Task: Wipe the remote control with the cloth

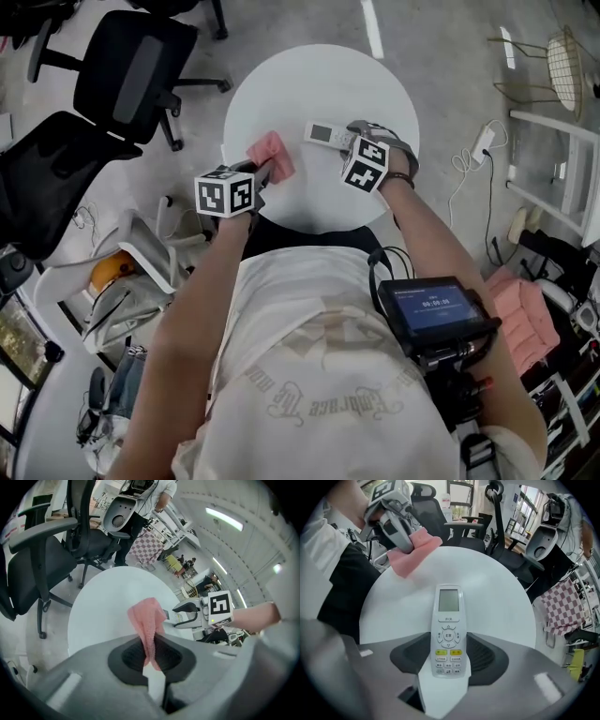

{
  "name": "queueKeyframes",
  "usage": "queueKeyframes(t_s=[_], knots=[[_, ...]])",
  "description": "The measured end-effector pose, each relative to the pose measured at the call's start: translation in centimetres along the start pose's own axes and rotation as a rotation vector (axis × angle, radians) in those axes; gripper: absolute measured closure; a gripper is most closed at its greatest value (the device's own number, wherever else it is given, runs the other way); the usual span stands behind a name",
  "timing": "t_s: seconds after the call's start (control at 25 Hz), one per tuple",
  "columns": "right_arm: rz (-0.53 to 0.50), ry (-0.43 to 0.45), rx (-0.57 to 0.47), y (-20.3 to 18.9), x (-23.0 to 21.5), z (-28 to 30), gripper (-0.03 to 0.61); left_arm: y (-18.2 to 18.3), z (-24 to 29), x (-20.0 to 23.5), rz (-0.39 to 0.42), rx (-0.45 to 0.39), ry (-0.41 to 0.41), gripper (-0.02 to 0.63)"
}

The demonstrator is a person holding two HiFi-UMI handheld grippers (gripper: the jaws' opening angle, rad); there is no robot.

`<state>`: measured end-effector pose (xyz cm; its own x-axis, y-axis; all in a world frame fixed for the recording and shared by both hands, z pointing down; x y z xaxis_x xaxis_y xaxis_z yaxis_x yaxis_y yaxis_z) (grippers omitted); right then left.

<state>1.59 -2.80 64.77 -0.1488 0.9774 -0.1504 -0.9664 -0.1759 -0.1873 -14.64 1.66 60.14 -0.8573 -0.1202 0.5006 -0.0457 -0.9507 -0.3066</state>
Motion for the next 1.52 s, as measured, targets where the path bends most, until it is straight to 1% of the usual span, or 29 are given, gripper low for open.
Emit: queueKeyframes(t_s=[0.08, 0.16, 0.2, 0.28, 0.36, 0.44, 0.52, 0.6, 0.76, 0.96, 1.08, 1.16, 1.24, 1.4, 1.52], knots=[[0.005, 0.001, 0.025, 0.1, -0.2, 0.1, 0.331, -0.2, -0.2, 0.5, -0.012, -0.007, -0.007, 0.595], [0.035, 0.01, 0.024, 0.3, -0.2, 0.2, 0.336, -0.3, -0.3, 0.9, -0.023, -0.01, -0.008, 0.595], [0.074, 0.021, 0.009, 0.3, 0.0, 0.2, 0.336, -0.4, -0.4, 1.0, -0.028, -0.011, -0.013, 0.595], [0.21, 0.059, -0.053, 0.0, 0.2, 0.2, 0.337, -0.2, -0.4, 0.7, -0.037, -0.015, -0.036, 0.595], [0.409, 0.122, -0.162, -0.5, 0.4, 0.0, 0.337, 0.1, -0.2, 0.2, -0.049, -0.021, -0.067, 0.595], [0.602, 0.198, -0.305, -0.7, 0.6, -1.0, 0.339, 0.5, 0.1, -0.7, -0.067, -0.023, -0.103, 0.595], [0.732, 0.279, -0.465, -0.2, 1.0, -2.3, 0.339, 0.5, 0.4, -1.8, -0.084, -0.023, -0.149, 0.595], [0.806, 0.349, -0.609, 0.3, 1.4, -3.5, 0.339, 0.4, 0.8, -3.3, -0.094, -0.017, -0.213, 0.595], [0.875, 0.441, -0.824, 1.5, 2.2, -5.9, 0.337, 0.0, 1.1, -6.5, -0.087, 0.002, -0.347, 0.595], [0.917, 0.554, -1.08, 3.9, 2.3, -9.3, 0.337, 0.1, 0.8, -9.6, -0.076, 0.007, -0.529, 0.595], [0.941, 0.601, -1.205, 4.6, 1.6, -10.9, 0.339, 0.3, 0.7, -10.9, -0.067, 0.003, -0.607, 0.595], [0.965, 0.612, -1.246, 4.8, 1.4, -11.4, 0.339, 0.4, 0.5, -11.6, -0.063, -0.001, -0.644, 0.595], [0.984, 0.625, -1.257, 5.0, 1.4, -11.5, 0.339, 0.6, 0.4, -12.0, -0.057, -0.006, -0.656, 0.595], [0.989, 0.664, -1.26, 5.2, 1.9, -11.5, 0.339, 1.1, 0.4, -11.7, -0.049, -0.023, -0.636, 0.595], [0.936, 0.709, -1.21, 5.8, 3.1, -11.3, 0.339, 1.9, 0.3, -10.9, -0.066, -0.047, -0.618, 0.595]])
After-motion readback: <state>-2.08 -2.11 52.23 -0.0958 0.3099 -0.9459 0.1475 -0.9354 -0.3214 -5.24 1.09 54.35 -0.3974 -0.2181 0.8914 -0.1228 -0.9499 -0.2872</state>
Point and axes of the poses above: the fingertips, and each gripper's own axes: z forward along the fingers, x to its left, y out of its top, the point moved 1 cm from there along -z, backward along the fingers, and after that the axes turned 9 degrees about y, right-handed, at the moved point
